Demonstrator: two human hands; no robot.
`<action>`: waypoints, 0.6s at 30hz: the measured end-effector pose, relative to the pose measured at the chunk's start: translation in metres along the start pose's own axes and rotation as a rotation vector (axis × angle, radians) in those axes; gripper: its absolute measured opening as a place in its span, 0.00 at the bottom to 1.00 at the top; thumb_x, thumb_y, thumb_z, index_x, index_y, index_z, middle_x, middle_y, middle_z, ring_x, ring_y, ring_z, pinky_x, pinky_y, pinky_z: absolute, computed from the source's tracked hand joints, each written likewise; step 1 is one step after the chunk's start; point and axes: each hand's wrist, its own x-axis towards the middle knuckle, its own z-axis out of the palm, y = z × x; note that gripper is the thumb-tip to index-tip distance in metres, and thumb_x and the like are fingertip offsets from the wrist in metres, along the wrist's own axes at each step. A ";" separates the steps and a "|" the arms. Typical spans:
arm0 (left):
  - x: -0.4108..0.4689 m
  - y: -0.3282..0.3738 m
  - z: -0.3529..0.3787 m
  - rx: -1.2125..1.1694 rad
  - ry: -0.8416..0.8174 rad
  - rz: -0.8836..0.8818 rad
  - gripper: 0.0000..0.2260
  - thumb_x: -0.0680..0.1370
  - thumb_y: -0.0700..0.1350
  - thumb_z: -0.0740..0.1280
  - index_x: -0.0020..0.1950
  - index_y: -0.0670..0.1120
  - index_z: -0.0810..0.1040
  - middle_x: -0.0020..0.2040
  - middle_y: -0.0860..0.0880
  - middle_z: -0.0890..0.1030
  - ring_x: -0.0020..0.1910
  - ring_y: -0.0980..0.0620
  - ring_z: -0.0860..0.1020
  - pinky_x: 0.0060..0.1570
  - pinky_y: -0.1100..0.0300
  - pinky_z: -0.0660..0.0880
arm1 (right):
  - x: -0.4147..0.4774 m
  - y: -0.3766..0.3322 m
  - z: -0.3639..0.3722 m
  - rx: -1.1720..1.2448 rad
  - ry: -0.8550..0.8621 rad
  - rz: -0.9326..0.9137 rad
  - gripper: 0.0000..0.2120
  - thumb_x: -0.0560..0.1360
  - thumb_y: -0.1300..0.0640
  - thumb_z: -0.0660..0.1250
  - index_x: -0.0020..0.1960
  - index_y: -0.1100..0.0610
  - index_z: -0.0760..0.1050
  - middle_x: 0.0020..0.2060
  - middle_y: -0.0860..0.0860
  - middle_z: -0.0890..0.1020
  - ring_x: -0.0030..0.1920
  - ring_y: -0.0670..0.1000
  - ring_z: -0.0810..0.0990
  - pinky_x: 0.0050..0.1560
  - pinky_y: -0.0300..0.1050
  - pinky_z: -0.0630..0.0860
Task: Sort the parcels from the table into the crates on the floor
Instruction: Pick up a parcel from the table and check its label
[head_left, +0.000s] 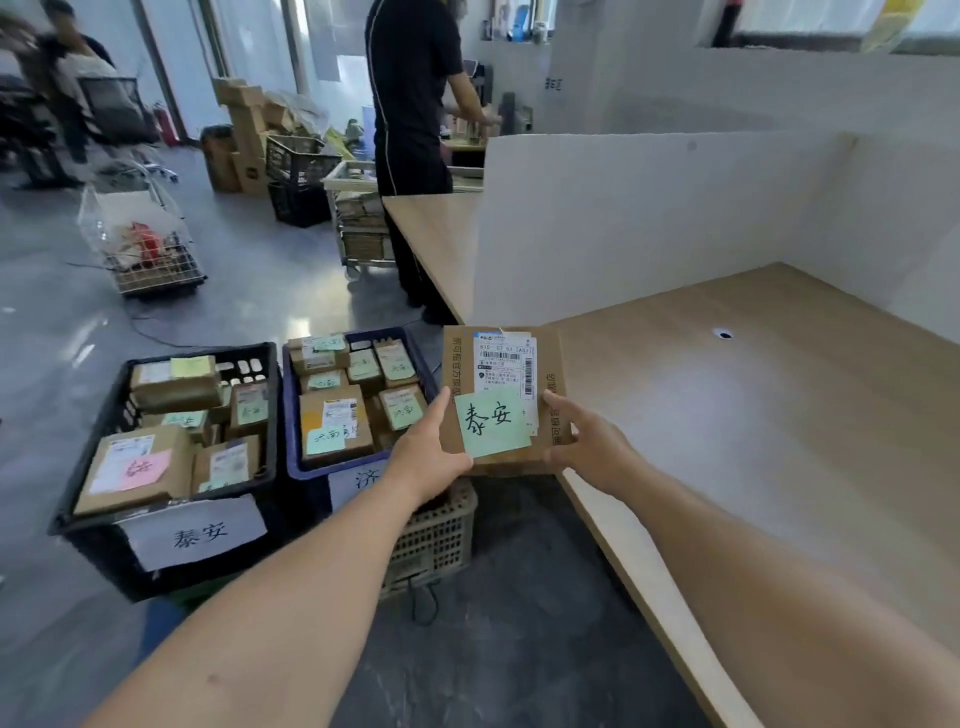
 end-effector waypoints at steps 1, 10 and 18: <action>0.003 -0.011 -0.012 -0.012 0.022 -0.022 0.43 0.73 0.41 0.71 0.79 0.58 0.47 0.73 0.50 0.67 0.68 0.47 0.70 0.62 0.53 0.71 | 0.012 -0.009 0.011 -0.007 -0.019 -0.021 0.38 0.73 0.61 0.70 0.75 0.39 0.57 0.59 0.47 0.75 0.53 0.50 0.77 0.46 0.45 0.77; 0.050 -0.080 -0.091 -0.073 0.189 -0.178 0.43 0.74 0.40 0.70 0.78 0.60 0.47 0.72 0.52 0.70 0.59 0.51 0.75 0.51 0.60 0.76 | 0.126 -0.073 0.092 -0.063 -0.197 -0.170 0.38 0.73 0.60 0.71 0.76 0.41 0.56 0.63 0.47 0.74 0.54 0.46 0.75 0.45 0.36 0.74; 0.108 -0.115 -0.153 -0.076 0.300 -0.317 0.44 0.74 0.40 0.70 0.78 0.61 0.44 0.71 0.51 0.70 0.66 0.49 0.71 0.65 0.51 0.70 | 0.221 -0.126 0.137 -0.062 -0.326 -0.240 0.39 0.73 0.61 0.71 0.75 0.40 0.56 0.61 0.46 0.75 0.50 0.42 0.76 0.38 0.32 0.75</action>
